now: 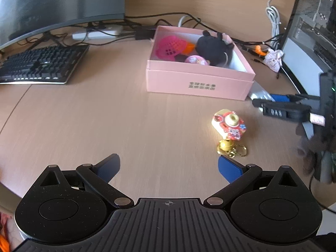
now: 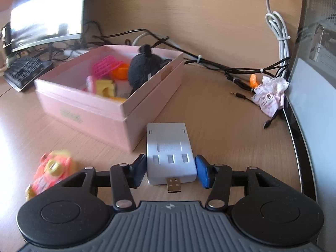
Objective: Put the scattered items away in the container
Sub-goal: 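Grasp the white charger with the right tool, then lift the white charger with the right tool while the left tool approaches the keychain toy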
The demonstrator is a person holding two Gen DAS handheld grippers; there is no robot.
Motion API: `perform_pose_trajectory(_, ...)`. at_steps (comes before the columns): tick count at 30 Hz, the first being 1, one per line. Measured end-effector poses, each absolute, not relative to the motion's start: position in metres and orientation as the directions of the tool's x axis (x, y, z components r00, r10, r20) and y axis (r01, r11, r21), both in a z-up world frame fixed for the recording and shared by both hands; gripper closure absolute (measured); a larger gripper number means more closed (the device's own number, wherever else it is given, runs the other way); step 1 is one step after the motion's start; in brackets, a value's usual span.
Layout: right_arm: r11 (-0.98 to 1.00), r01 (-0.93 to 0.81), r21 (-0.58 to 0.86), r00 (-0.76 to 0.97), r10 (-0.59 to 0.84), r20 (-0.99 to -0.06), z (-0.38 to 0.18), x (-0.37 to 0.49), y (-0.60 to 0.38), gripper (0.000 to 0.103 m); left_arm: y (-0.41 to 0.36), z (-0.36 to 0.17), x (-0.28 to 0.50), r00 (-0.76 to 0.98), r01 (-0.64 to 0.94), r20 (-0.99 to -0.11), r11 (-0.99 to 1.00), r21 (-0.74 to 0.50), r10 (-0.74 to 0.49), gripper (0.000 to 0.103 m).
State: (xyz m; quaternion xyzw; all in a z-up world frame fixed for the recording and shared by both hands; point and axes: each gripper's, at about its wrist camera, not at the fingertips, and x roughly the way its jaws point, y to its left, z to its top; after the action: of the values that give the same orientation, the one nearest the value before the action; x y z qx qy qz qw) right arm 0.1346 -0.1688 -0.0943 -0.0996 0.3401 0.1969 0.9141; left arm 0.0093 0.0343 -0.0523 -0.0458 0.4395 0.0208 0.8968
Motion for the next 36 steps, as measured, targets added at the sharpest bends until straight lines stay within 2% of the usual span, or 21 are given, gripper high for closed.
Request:
perform_pose_trajectory(6, 0.835, -0.543, -0.086, 0.654, 0.357, -0.667, -0.087, 0.069, -0.186, 0.052, 0.015, -0.055, 0.019, 0.618, 0.016, -0.783, 0.996, -0.084, -0.076, 0.001)
perform_pose_trajectory(8, 0.838, -0.521, -0.162, 0.688, 0.300, -0.661, -0.086, 0.054, -0.191, 0.045, 0.010, -0.055, 0.023, 0.618, 0.037, -0.780, 0.995, -0.090, -0.094, 0.001)
perform_pose_trajectory(9, 0.850, -0.490, -0.190, 0.709, 0.262, -0.654, -0.086, 0.050, -0.193, 0.038, 0.008, -0.055, 0.024, 0.618, 0.047, -0.779, 0.995, -0.093, -0.102, 0.001)
perform_pose_trajectory(13, 0.920, -0.294, -0.260, 0.782, 0.075, -0.619, -0.083, 0.043, -0.200, 0.032, 0.002, -0.056, 0.028, 0.620, 0.083, -0.774, 0.992, -0.100, -0.130, 0.001)
perform_pose_trajectory(14, 0.932, -0.265, -0.246, 0.789, 0.063, -0.611, -0.080, 0.041, -0.200, 0.030, 0.001, -0.056, 0.029, 0.620, 0.090, -0.773, 0.991, -0.102, -0.136, 0.001)
perform_pose_trajectory(16, 0.964, -0.219, -0.152, 0.791, 0.084, -0.606, -0.073, 0.039, -0.201, 0.016, 0.000, -0.056, 0.029, 0.618, 0.100, -0.773, 0.990, -0.103, -0.143, 0.001)
perform_pose_trajectory(17, 0.977, -0.191, -0.096, 0.791, 0.096, -0.604, -0.070, 0.039, -0.200, 0.014, 0.001, -0.056, 0.029, 0.618, 0.105, -0.773, 0.989, -0.103, -0.145, 0.001)
perform_pose_trajectory(24, 0.995, -0.048, -0.088, 0.793, -0.015, -0.610, -0.084, 0.063, -0.184, 0.012, 0.013, -0.054, 0.024, 0.631, 0.098, -0.766, 0.992, -0.081, -0.125, 0.001)
perform_pose_trajectory(25, 0.996, -0.030, -0.083, 0.792, -0.027, -0.610, -0.086, 0.066, -0.184, 0.006, 0.015, -0.054, 0.023, 0.634, 0.097, -0.764, 0.992, -0.078, -0.121, 0.001)
perform_pose_trajectory(26, 0.996, -0.009, -0.086, 0.787, -0.046, -0.616, -0.087, 0.069, -0.184, 0.005, 0.016, -0.054, 0.023, 0.635, 0.097, -0.763, 0.992, -0.076, -0.120, 0.001)
perform_pose_trajectory(32, 0.999, 0.006, -0.037, 0.769, -0.028, -0.639, -0.091, 0.076, -0.183, 0.005, 0.027, -0.057, 0.028, 0.630, 0.086, -0.768, 0.993, -0.078, -0.115, 0.001)
perform_pose_trajectory(36, 0.998, 0.004, -0.069, 0.767, -0.048, -0.640, -0.095, 0.079, -0.175, 0.003, 0.030, -0.057, 0.033, 0.631, 0.077, -0.767, 0.993, -0.084, -0.114, 0.001)
